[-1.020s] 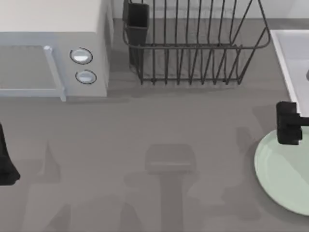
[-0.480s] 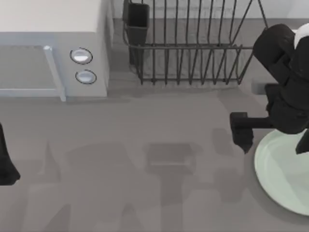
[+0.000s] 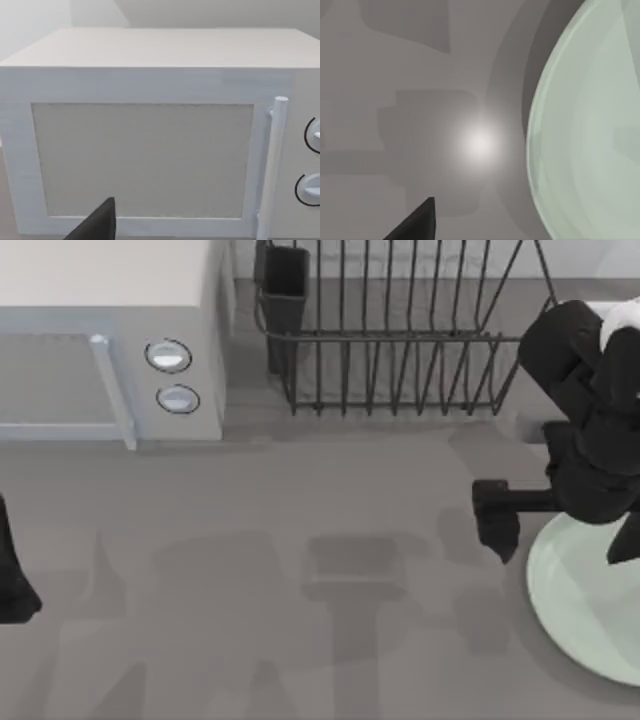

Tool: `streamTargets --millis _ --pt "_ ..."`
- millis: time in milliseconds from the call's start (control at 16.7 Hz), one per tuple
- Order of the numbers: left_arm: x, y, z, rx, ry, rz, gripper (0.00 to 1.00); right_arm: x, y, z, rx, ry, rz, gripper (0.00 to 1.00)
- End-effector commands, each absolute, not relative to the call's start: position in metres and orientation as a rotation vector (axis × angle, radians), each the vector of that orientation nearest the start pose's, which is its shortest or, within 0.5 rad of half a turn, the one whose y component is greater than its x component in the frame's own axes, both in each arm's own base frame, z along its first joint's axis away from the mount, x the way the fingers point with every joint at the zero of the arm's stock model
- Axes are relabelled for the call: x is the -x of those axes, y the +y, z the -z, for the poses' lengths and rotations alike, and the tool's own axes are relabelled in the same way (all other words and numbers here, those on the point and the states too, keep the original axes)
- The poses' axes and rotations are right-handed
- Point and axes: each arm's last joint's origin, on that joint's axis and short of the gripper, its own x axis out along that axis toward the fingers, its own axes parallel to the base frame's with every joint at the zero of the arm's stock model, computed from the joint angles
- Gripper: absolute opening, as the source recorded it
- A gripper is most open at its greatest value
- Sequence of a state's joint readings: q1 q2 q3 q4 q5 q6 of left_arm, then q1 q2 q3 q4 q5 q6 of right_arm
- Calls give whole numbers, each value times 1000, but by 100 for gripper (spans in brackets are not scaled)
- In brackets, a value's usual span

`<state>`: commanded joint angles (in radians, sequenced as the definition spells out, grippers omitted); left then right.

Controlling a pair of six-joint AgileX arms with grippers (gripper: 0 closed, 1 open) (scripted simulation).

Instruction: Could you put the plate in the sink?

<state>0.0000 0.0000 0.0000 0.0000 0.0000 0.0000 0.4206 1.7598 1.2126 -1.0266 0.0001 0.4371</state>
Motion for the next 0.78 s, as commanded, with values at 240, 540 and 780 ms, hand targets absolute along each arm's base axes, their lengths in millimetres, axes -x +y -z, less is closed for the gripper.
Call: streamTargets --millis 240,540,780 --pt "-106 -1 -160 0 0 0 100 -291 133 -139 -12 1562 6 100" --pt "-106 -1 -160 0 0 0 100 -286 132 -95 -8 1570 7 100" --pt "-106 -1 -160 0 0 0 100 -286 132 -93 -8 1571 8 100"
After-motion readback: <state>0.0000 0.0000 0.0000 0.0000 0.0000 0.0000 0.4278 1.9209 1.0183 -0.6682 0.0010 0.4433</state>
